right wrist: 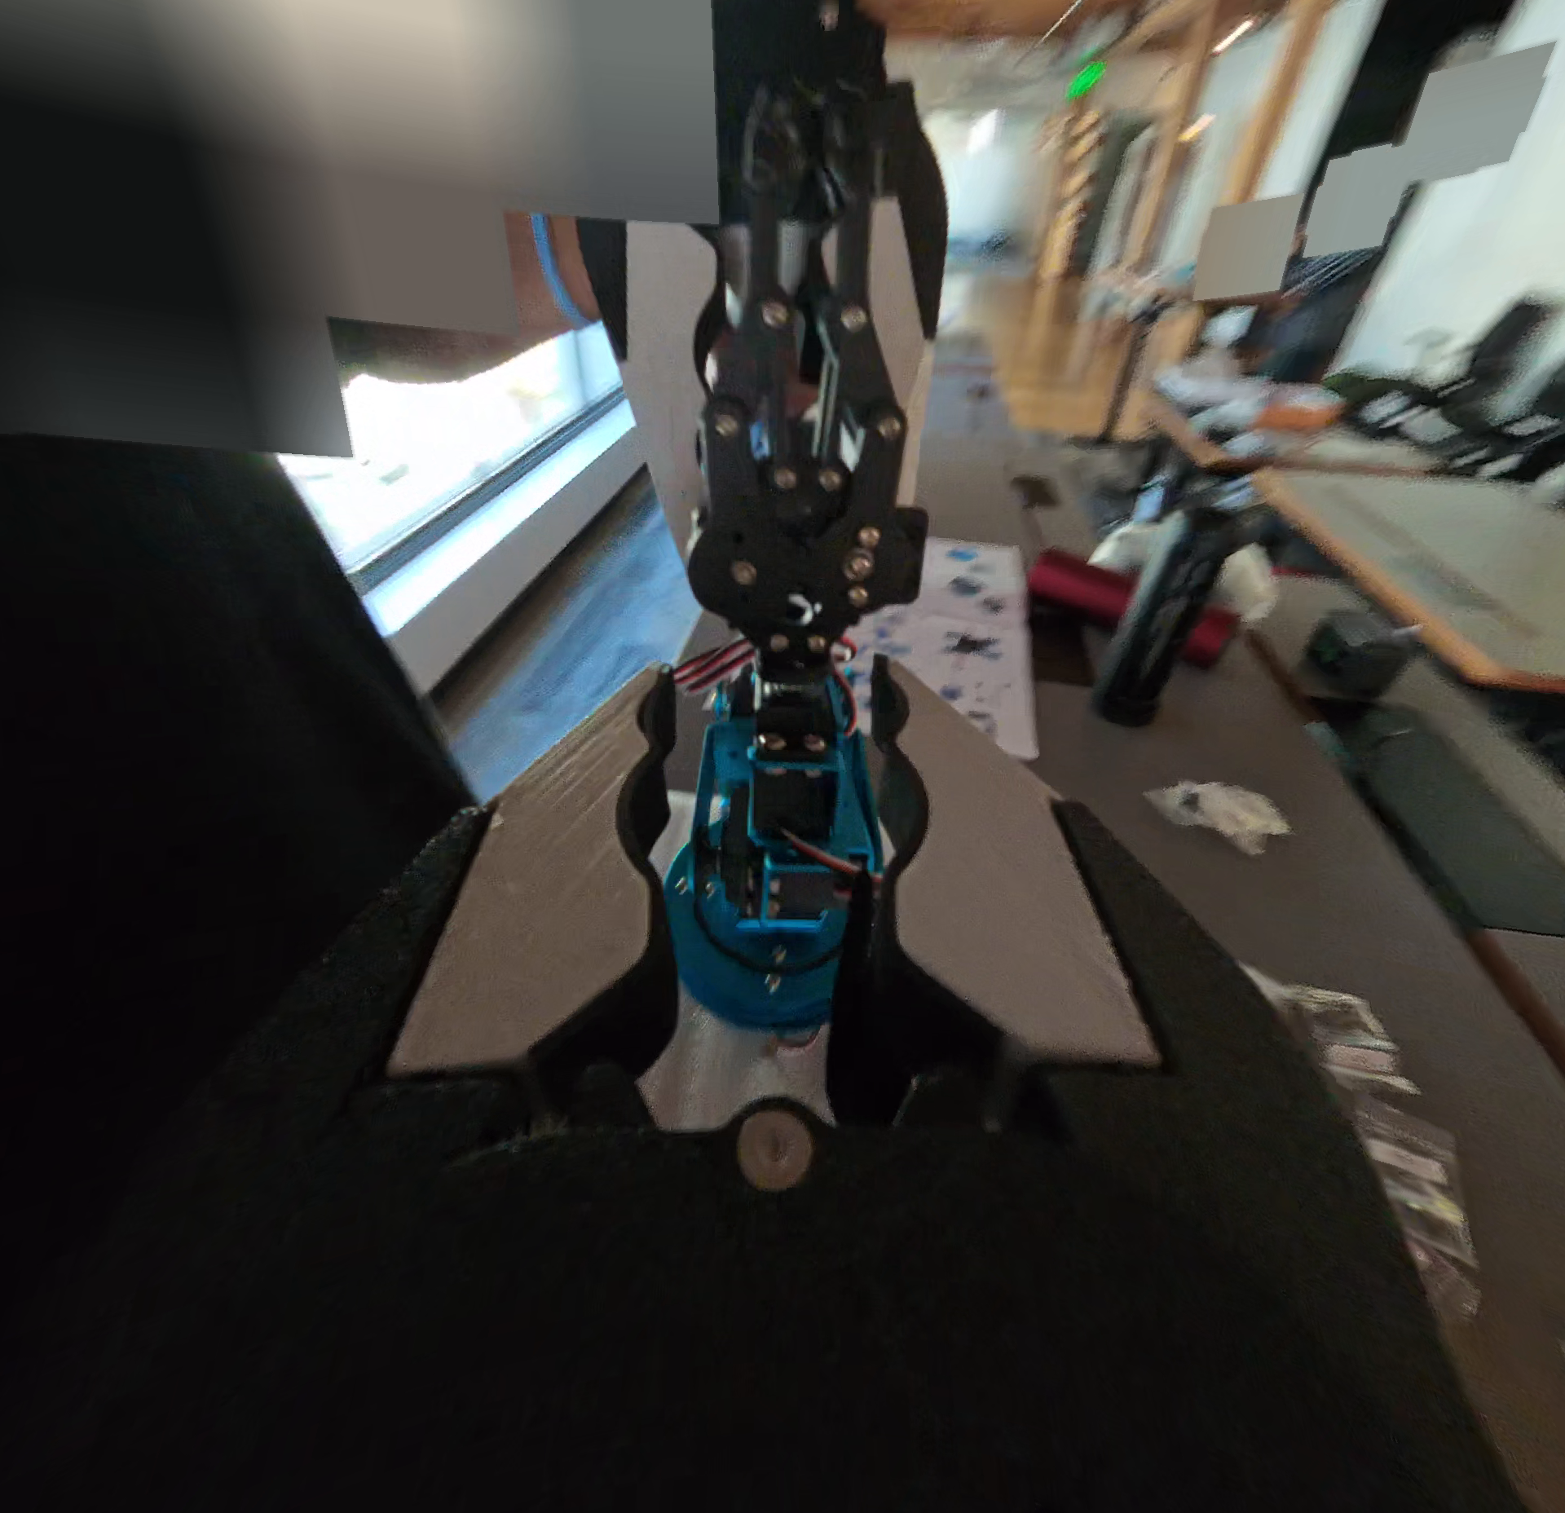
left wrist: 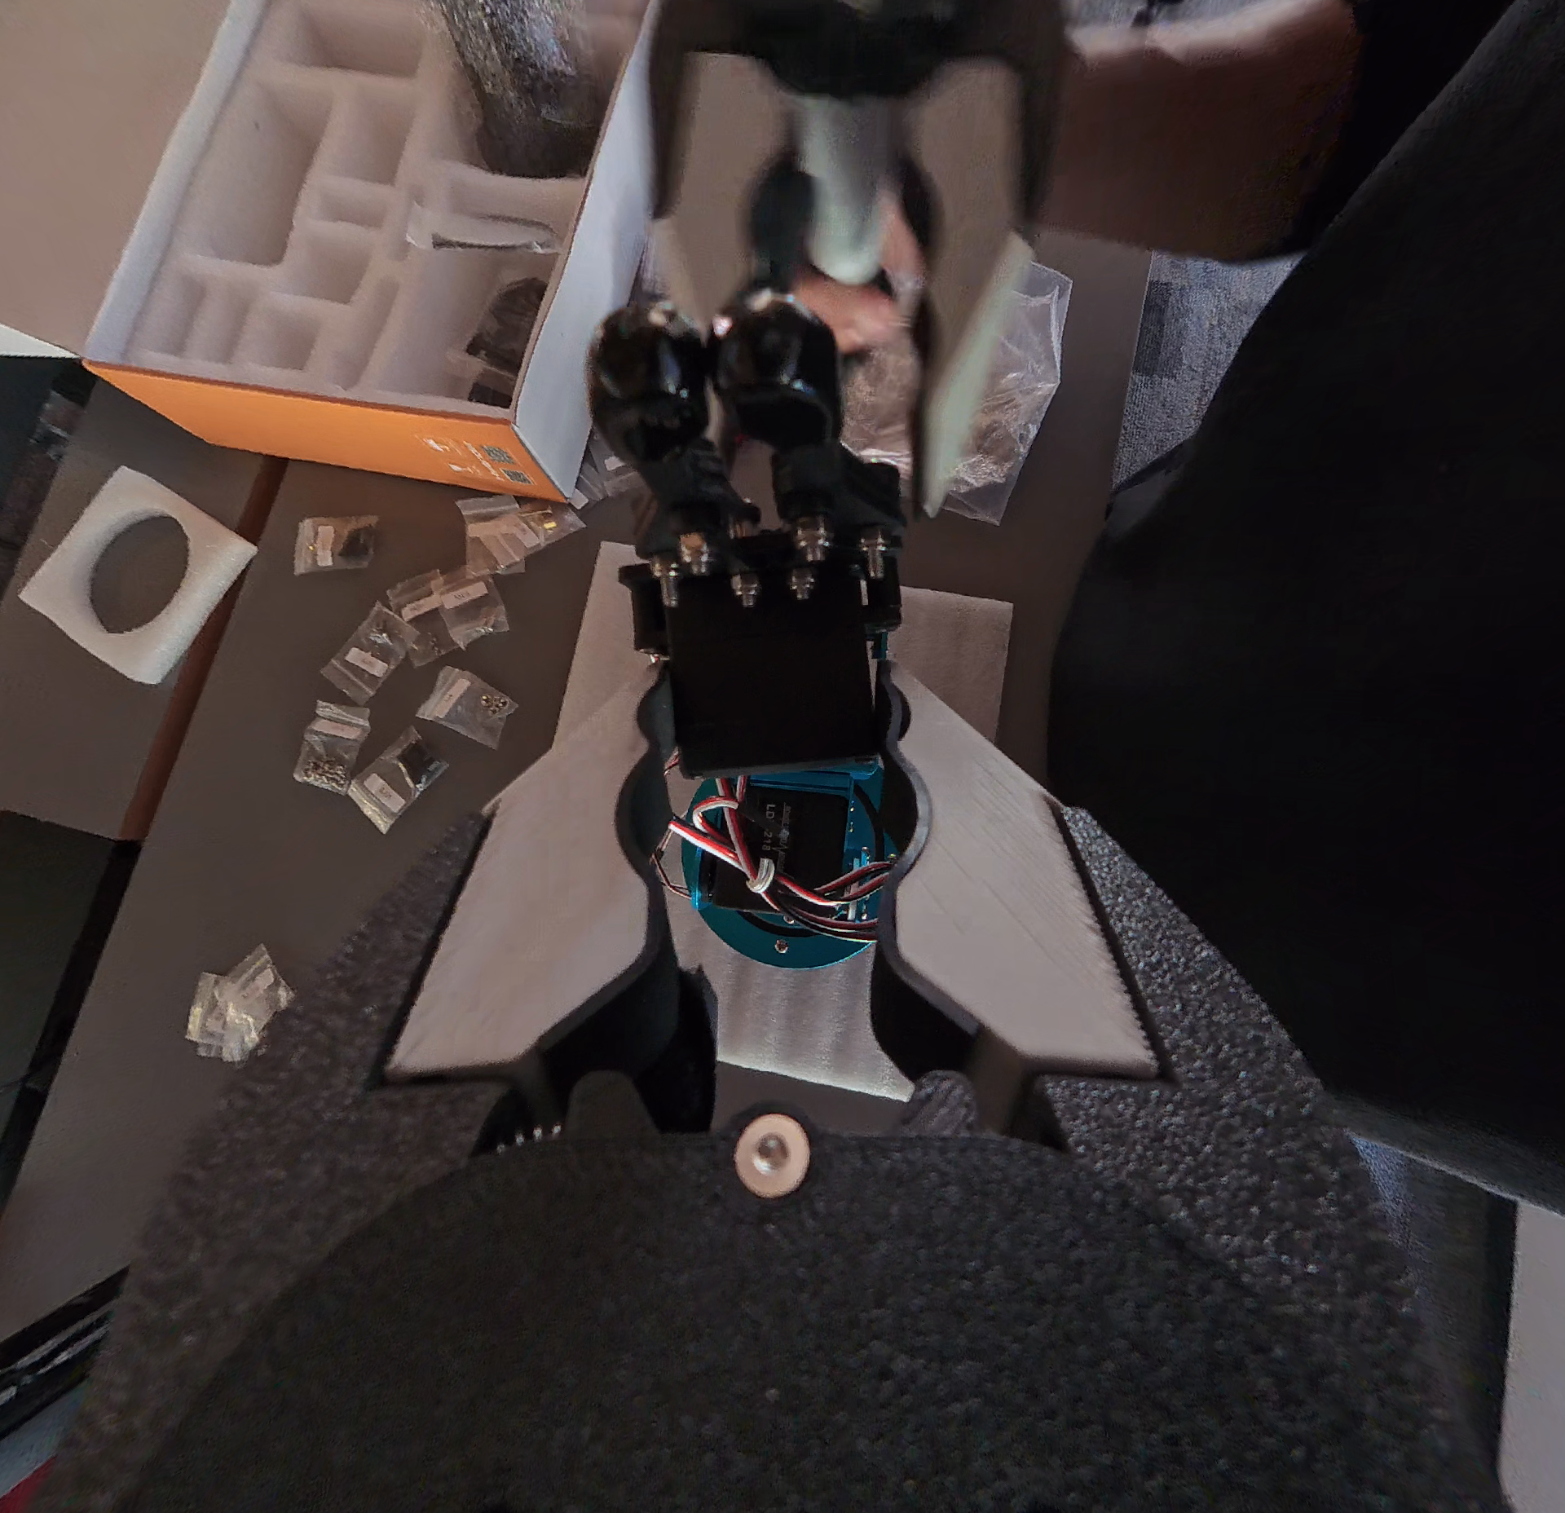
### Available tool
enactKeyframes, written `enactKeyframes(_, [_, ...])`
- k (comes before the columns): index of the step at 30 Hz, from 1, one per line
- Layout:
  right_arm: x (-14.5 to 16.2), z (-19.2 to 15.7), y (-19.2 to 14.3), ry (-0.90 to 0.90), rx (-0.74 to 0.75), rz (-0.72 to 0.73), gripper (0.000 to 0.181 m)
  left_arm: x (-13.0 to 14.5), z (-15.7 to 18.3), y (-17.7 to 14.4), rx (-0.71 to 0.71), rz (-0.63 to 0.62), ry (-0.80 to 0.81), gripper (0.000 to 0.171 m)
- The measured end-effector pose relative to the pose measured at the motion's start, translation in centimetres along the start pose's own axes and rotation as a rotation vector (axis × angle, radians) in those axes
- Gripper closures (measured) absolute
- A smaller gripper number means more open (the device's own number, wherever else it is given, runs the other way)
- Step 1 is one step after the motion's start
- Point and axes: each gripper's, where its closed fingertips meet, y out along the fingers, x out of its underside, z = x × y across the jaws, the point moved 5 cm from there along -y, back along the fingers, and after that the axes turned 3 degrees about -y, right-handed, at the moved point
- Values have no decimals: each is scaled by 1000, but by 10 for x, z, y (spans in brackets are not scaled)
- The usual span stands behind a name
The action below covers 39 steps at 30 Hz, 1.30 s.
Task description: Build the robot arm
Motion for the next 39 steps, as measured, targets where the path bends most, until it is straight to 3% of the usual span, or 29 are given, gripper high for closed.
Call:
enactKeyframes(4, [8, -22, 14, -78, 289, 87, 135, -3, 0, 2, -1, -23, 9, 125])
enactKeyframes(7, [11, -29, 23, -94, 407, 110, 132, -4, 1, 3, 0, -39, 19, 125])
enactKeyframes(13, [8, -33, 16, -144, 452, 141, 140, -6, 2, 4, -5, -60, 27, 124])
enactKeyframes(20, [12, -37, 20, -150, 389, 107, 136, -8, 5, 4, -22, -91, 51, 125])
enactKeyframes(25, [14, -23, 7, -5, 255, 142, 136, -9, 4, 6, -35, -112, 51, 124])
enactKeyframes(29, [29, -10, 8, 70, 139, 51, 128, -9, 3, 5, -37, -126, 47, 124])
enactKeyframes(33, [20, -2, 11, 43, 80, 97, 156, -13, 3, 8, -31, -150, 54, 124])
enactKeyframes(39, [14, -1, 1, 23, 89, 121, 160, -17, 4, 10, -41, -203, 68, 124])
